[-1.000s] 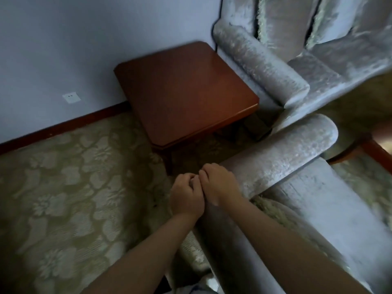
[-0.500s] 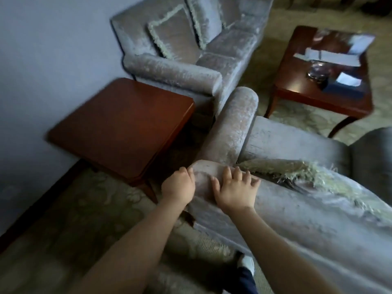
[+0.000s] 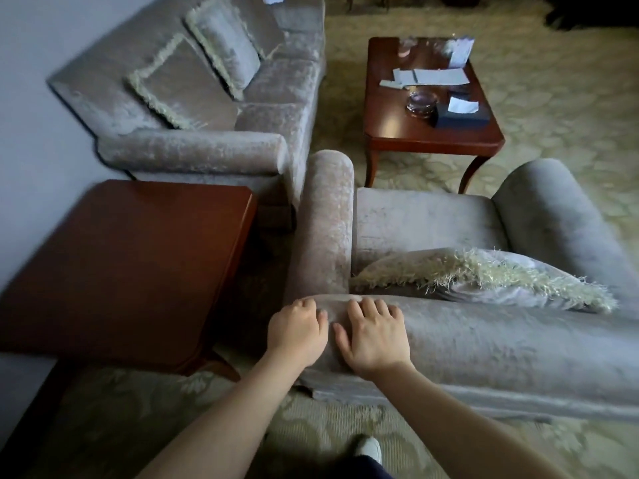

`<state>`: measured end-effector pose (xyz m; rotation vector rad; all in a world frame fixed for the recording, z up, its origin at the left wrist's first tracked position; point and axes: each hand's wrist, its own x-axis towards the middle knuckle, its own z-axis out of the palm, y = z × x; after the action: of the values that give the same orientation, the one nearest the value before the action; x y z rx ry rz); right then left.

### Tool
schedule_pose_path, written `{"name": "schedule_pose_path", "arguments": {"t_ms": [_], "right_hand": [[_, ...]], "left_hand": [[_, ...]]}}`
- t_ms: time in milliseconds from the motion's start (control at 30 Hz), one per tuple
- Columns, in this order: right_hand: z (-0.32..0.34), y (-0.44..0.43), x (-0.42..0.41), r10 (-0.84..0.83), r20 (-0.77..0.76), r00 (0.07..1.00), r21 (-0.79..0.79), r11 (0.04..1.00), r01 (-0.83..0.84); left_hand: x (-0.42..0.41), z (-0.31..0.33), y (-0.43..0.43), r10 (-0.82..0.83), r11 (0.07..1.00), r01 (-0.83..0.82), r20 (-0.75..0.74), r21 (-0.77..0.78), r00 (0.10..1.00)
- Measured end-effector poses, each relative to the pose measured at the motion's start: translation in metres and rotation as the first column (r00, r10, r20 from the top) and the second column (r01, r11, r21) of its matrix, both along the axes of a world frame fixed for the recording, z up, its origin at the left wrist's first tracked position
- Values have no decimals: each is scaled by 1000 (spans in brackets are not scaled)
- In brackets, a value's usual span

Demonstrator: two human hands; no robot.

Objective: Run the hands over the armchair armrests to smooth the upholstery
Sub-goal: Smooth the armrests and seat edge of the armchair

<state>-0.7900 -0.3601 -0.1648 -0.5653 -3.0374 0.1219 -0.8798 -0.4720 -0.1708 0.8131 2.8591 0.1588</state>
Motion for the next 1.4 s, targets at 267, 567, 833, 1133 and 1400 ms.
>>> {"name": "schedule_pose_path", "arguments": {"t_ms": [267, 567, 833, 1133, 1400], "right_hand": [[-5, -3, 4, -84, -96, 992, -24, 996, 82], [-14, -64, -24, -773, -131, 621, -187, 634, 750], [-11, -95, -65, -992, 65, -107, -568, -125, 813], [-12, -95, -55, -995, -2, -105, -654, -77, 752], [-10, -97, -55, -973, 67, -221, -704, -203, 681]], "left_hand": [[-21, -8, 6, -412, 911, 412, 76, 9, 908], [-57, 27, 9, -839, 505, 835, 105, -217, 534], [-43, 39, 112, -947, 285, 952, 121, -109, 298], [23, 17, 139, -962, -236, 967, 167, -97, -218], [60, 30, 151, -695, -707, 594, 220, -385, -685]]}}
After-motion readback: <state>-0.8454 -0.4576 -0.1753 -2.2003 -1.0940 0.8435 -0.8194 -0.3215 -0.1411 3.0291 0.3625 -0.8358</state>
